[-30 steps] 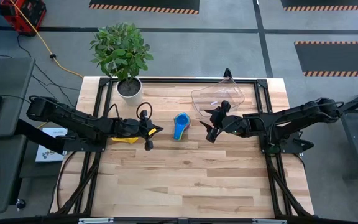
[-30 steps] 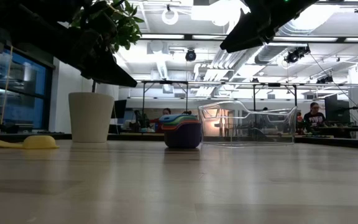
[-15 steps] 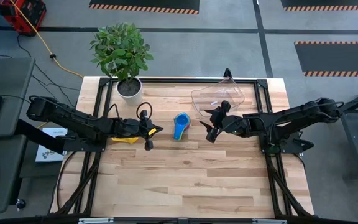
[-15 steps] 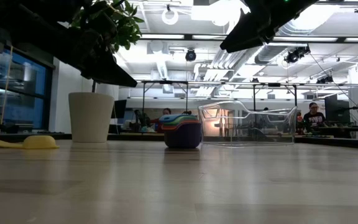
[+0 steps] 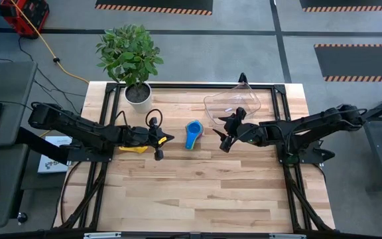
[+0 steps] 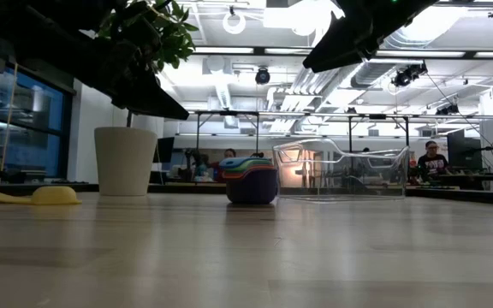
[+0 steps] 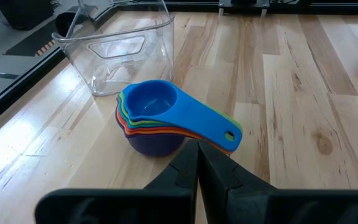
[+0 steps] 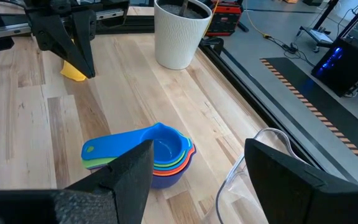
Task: Nest measuring cups in basket
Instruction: Stack the yellow measuring cup on top of the blue measuring cup
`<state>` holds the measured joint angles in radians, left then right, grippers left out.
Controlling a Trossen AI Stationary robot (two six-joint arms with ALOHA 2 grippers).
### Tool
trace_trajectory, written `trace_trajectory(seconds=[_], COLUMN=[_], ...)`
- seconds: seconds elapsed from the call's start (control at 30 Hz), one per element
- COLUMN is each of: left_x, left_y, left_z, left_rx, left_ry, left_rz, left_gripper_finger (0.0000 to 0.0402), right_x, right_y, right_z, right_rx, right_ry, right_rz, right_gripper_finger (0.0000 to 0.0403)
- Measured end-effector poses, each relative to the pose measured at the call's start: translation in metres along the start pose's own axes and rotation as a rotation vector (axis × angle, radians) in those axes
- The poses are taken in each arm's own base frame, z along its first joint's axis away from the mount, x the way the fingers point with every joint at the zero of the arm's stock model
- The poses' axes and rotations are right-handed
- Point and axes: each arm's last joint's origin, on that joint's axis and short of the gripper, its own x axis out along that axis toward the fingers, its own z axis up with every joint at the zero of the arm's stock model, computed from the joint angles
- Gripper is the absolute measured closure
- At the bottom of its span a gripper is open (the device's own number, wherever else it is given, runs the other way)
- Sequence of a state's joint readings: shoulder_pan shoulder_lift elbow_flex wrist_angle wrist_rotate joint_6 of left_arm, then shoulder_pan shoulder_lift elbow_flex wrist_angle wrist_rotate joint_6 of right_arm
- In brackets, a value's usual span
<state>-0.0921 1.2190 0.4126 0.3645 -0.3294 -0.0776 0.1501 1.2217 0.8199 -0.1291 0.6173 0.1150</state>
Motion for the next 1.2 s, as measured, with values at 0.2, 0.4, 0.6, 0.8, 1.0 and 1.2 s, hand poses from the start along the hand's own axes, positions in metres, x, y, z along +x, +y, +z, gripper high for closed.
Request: trace_trajectory(seconds=[0.2,0.4,0.6,0.8,1.0,1.2], left_x=[0.0,0.0,-0.0001,-0.0002,-0.0002,-0.0002], left_y=[0.0,-0.0001,0.0002,-0.0006,-0.0006,-0.0005], left_z=[0.0001,0.0023,0.0048,0.0044,0.0044,0.0044], left_rx=[0.0,-0.008,-0.036,-0.019,-0.012,-0.011], left_ry=[0.0,-0.023,-0.048,-0.043,-0.043,-0.043], left_rz=[0.0,0.002,0.022,0.006,0.006,0.006], left_gripper_finger=[0.0402,0.0401,0.0402,0.0401,0.0402,0.0401], right_x=[0.0,0.0,0.0,0.0,0.0,0.0], right_y=[0.0,-0.0001,0.0,0.0,0.0,0.0], right_z=[0.0,0.0004,0.0019,0.002,0.002,0.0019], right_rx=[0.0,0.001,0.011,0.011,0.013,0.012], right_ry=[0.0,-0.004,-0.018,-0.019,-0.019,-0.019], right_rz=[0.0,-0.006,-0.006,-0.006,-0.005,-0.005], right_gripper_finger=[0.016,0.016,0.016,0.016,0.016,0.016])
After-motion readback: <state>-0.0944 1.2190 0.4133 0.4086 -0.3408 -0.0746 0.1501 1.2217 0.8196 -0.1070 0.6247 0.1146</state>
